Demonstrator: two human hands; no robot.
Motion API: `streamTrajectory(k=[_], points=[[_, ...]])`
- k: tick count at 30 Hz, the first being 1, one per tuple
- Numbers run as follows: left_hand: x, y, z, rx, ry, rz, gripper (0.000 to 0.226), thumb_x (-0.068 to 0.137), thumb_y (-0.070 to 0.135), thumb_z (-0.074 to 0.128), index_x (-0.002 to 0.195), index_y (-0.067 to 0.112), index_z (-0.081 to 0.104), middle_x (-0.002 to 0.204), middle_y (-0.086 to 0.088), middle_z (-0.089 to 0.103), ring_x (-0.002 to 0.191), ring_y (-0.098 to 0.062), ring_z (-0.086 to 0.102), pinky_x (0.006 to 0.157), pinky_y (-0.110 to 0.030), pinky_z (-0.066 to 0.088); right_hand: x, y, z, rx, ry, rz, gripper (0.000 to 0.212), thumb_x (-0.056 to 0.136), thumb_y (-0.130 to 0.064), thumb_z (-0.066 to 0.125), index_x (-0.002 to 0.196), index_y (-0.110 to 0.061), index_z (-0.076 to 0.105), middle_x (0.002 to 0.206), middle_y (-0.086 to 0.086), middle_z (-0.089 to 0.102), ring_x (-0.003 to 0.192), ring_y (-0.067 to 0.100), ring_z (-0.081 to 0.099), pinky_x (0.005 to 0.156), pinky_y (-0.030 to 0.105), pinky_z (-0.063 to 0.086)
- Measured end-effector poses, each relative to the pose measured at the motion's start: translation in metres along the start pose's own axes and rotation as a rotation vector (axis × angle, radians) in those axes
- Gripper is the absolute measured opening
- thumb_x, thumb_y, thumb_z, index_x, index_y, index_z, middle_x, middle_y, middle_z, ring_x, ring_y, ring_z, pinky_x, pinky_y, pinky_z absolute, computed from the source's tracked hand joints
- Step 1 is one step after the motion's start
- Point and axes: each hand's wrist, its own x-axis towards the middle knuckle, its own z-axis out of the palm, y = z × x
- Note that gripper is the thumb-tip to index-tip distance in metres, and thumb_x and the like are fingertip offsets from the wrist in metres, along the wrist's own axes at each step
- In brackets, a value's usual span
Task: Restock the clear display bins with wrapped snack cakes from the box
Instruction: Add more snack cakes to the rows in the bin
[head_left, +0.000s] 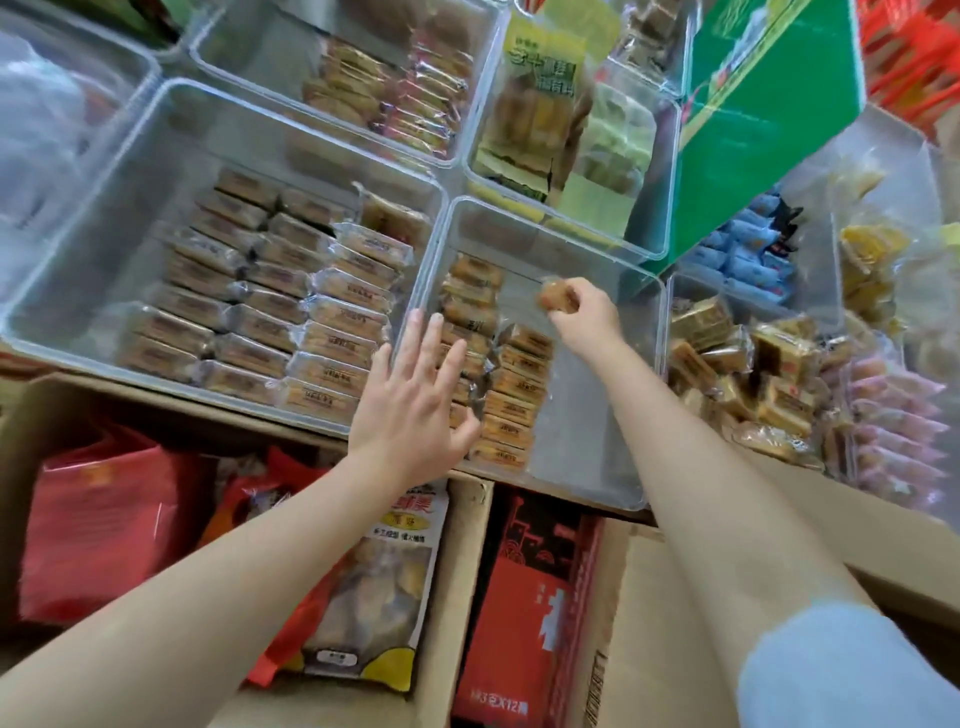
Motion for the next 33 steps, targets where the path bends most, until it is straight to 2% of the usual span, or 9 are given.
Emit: streamTrajectory(k=[4,8,14,16,19,23,26,30,33], points=[[0.0,0.001,0.0,-0.005,0.009,0.001,0.078,0.092,0.055,0.027,0.16,0.016,0.022,0.167,-0.018,0.004,0.155,-0.033,-0.006,0.121,-0.055,0.021,0.013,0.003,0.029,-0.298,-0.106,-0.072,0.049,0.089,-0.014,0.052,0.137,-0.02,0.054,0.132,0.013,0.056,0.122,0.034,0.05,0.102,0.043,0.045],[-0.001,0.001,-0.001,0.013,0.003,0.007,0.078,0.092,0.054,0.029,0.16,0.016,0.022,0.167,-0.019,0.003,0.155,-0.034,-0.007,0.121,-0.055,0.021,0.004,-0.002,0.055,-0.241,-0.25,-0.074,0.052,0.096,-0.025,0.043,0.146,-0.013,0.043,0.144,0.021,0.048,0.133,0.039,0.038,0.11,0.044,0.033],[-0.002,0.003,-0.006,-0.023,-0.039,-0.006,0.08,0.09,0.053,0.026,0.161,0.018,0.017,0.168,-0.016,-0.003,0.155,-0.031,-0.013,0.123,-0.053,0.014,-0.018,0.0,0.059,-0.375,-0.208,-0.131,0.069,0.097,-0.035,0.038,0.159,-0.019,0.013,0.165,0.007,0.017,0.152,0.028,0.011,0.122,0.051,0.012],[-0.002,0.004,-0.01,-0.01,-0.061,-0.002,0.081,0.09,0.055,0.024,0.161,0.018,0.013,0.168,-0.016,-0.006,0.154,-0.031,-0.015,0.124,-0.052,0.013,-0.034,-0.007,0.046,-0.416,-0.209,-0.16,0.068,0.096,-0.032,0.042,0.158,-0.018,0.019,0.165,0.005,0.02,0.152,0.027,0.015,0.122,0.05,0.015],[-0.002,0.003,-0.011,0.025,-0.063,0.009,0.081,0.092,0.06,0.023,0.161,0.018,0.013,0.168,-0.016,-0.005,0.154,-0.03,-0.015,0.124,-0.051,0.013,-0.076,-0.017,0.002,-0.293,-0.198,-0.24,0.052,0.097,-0.025,0.046,0.148,-0.014,0.044,0.156,0.006,0.04,0.144,0.024,0.033,0.118,0.038,0.027],[-0.008,0.004,-0.007,-0.007,0.005,-0.03,0.077,0.097,0.057,0.038,0.159,0.013,0.025,0.168,-0.015,0.007,0.155,-0.029,-0.008,0.125,-0.051,0.007,-0.179,0.006,-0.09,-0.066,0.097,-0.397,0.029,0.099,-0.017,0.05,0.118,-0.014,0.071,0.116,0.001,0.07,0.105,0.011,0.059,0.092,0.022,0.044],[-0.026,0.039,-0.009,-0.213,0.054,-0.067,0.071,0.096,0.048,0.052,0.152,0.007,0.039,0.165,-0.015,0.022,0.155,-0.031,0.006,0.125,-0.053,0.005,-0.262,0.058,-0.147,-0.021,0.359,-0.444,0.024,0.097,-0.012,0.053,0.102,-0.01,0.076,0.095,-0.002,0.072,0.085,0.005,0.061,0.075,0.014,0.047],[-0.08,0.153,-0.031,-0.738,-0.05,0.088,0.06,0.099,0.042,0.055,0.15,0.015,0.042,0.163,-0.007,0.03,0.152,-0.022,0.022,0.122,-0.041,0.018,-0.323,0.152,-0.177,-0.073,0.506,-0.265,0.023,0.095,-0.014,0.053,0.095,-0.012,0.076,0.088,-0.001,0.072,0.076,0.005,0.059,0.071,0.003,0.04],[-0.125,0.233,-0.04,-1.014,-0.14,0.221,0.067,0.096,0.043,0.063,0.154,0.032,0.032,0.163,0.009,0.027,0.15,-0.007,0.021,0.122,-0.032,0.018,-0.331,0.213,-0.175,-0.145,0.39,-0.104,0.022,0.097,-0.016,0.053,0.098,-0.012,0.075,0.095,0.002,0.072,0.084,0.013,0.062,0.074,0.022,0.045]])
